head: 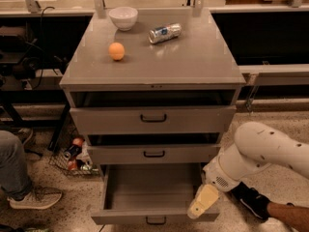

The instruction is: Close bottom drawer

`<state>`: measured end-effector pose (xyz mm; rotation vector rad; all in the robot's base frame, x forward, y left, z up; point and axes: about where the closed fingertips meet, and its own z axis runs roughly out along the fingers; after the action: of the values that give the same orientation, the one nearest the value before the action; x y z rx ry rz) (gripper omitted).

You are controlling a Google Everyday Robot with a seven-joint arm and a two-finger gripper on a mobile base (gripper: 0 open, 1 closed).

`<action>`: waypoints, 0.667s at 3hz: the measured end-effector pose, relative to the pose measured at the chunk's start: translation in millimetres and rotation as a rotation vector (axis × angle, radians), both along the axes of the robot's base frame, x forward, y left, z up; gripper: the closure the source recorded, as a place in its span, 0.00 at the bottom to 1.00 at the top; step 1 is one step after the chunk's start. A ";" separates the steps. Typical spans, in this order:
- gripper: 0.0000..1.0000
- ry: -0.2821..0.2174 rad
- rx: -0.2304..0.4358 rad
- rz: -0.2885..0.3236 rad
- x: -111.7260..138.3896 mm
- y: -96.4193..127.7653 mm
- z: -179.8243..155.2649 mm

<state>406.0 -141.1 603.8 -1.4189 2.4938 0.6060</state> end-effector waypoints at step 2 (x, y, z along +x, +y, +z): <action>0.00 0.058 0.072 -0.035 -9.5 15.5 -65.0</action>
Offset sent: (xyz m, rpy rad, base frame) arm -0.0086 0.0127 -0.0528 0.0590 0.0467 -0.0282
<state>396.5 -125.5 538.8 -1.3475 2.5084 0.7317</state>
